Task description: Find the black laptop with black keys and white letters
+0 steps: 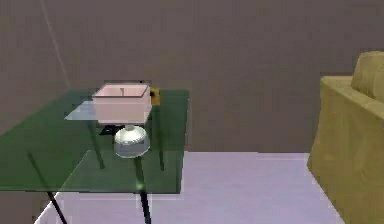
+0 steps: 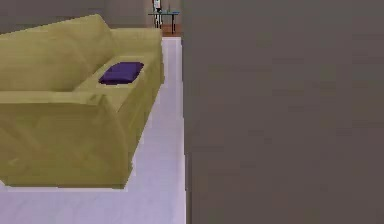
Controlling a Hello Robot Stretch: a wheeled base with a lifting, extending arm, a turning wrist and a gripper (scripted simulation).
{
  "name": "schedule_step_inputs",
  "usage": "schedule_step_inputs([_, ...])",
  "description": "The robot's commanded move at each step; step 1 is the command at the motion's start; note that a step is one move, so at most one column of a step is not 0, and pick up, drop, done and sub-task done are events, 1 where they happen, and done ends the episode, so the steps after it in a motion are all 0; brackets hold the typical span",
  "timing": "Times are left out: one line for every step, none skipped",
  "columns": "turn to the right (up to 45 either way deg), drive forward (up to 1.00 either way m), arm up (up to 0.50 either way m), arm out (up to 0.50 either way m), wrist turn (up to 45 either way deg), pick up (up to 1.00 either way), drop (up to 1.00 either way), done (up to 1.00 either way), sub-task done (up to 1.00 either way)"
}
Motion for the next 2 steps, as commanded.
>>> schedule_step_inputs([39.0, 0.00, 0.00, 0.00, 0.0, 0.00, 0.00, 0.00, 0.00])
schedule_step_inputs([0.0, 0.60, 0.00, 0.00, 0.0, 0.00, 0.00, 0.00, 0.00])
